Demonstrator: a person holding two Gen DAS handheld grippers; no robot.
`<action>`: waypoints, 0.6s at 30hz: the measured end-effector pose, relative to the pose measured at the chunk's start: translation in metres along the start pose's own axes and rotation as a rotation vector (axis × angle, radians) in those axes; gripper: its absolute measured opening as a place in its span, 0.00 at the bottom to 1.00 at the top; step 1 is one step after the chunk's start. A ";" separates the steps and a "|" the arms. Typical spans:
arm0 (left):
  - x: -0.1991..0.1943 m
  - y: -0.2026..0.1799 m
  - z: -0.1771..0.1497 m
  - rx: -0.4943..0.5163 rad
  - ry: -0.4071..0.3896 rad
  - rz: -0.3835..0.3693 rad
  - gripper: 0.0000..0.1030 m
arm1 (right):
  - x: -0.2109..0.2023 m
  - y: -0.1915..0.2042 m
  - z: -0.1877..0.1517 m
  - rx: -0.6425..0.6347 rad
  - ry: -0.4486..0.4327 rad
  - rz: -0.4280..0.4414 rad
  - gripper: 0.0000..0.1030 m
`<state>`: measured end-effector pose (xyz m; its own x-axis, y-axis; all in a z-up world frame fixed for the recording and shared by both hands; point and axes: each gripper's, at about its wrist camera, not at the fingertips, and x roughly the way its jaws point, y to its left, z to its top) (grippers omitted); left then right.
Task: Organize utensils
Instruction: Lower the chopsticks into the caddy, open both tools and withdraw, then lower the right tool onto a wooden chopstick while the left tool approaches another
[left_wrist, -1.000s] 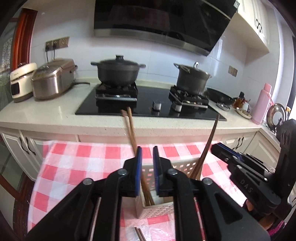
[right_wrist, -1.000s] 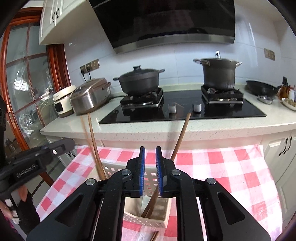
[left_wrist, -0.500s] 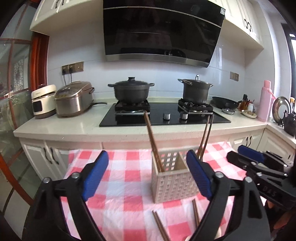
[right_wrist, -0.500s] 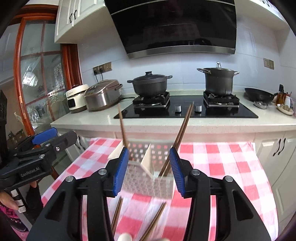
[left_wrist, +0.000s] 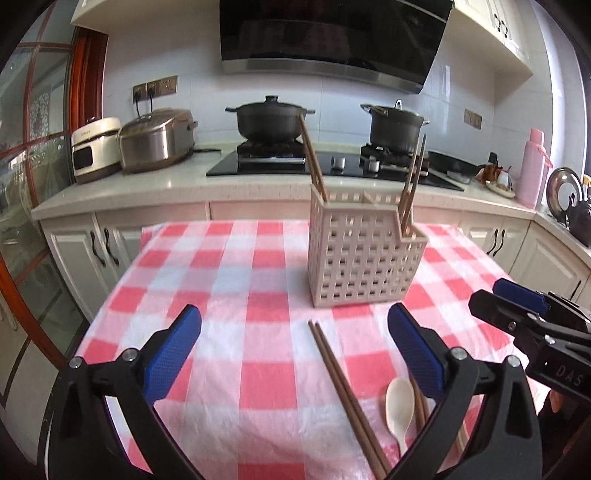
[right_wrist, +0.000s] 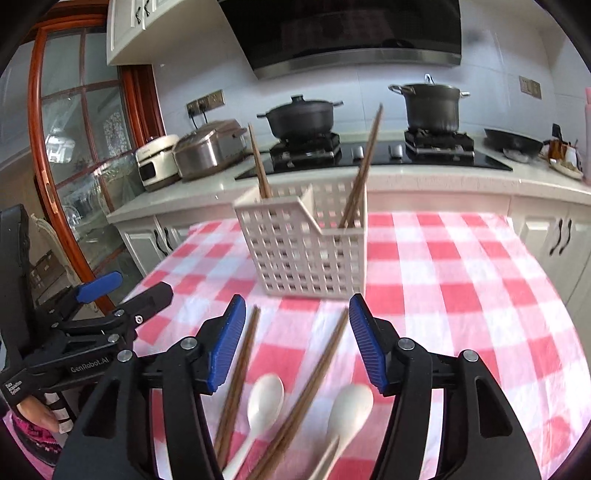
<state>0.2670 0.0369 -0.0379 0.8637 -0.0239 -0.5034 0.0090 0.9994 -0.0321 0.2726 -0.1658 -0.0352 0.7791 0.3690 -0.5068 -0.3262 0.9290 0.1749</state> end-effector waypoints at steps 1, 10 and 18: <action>0.001 0.000 -0.005 0.002 0.005 0.004 0.95 | 0.002 -0.001 -0.005 0.002 0.008 -0.005 0.55; 0.014 0.007 -0.030 -0.004 0.056 0.005 0.95 | 0.023 -0.010 -0.032 0.014 0.094 -0.024 0.55; 0.020 0.017 -0.039 -0.005 0.058 0.034 0.95 | 0.057 -0.012 -0.035 0.019 0.185 -0.057 0.30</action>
<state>0.2648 0.0527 -0.0820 0.8327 0.0089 -0.5536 -0.0228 0.9996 -0.0183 0.3024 -0.1574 -0.0955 0.6838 0.3055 -0.6627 -0.2728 0.9493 0.1562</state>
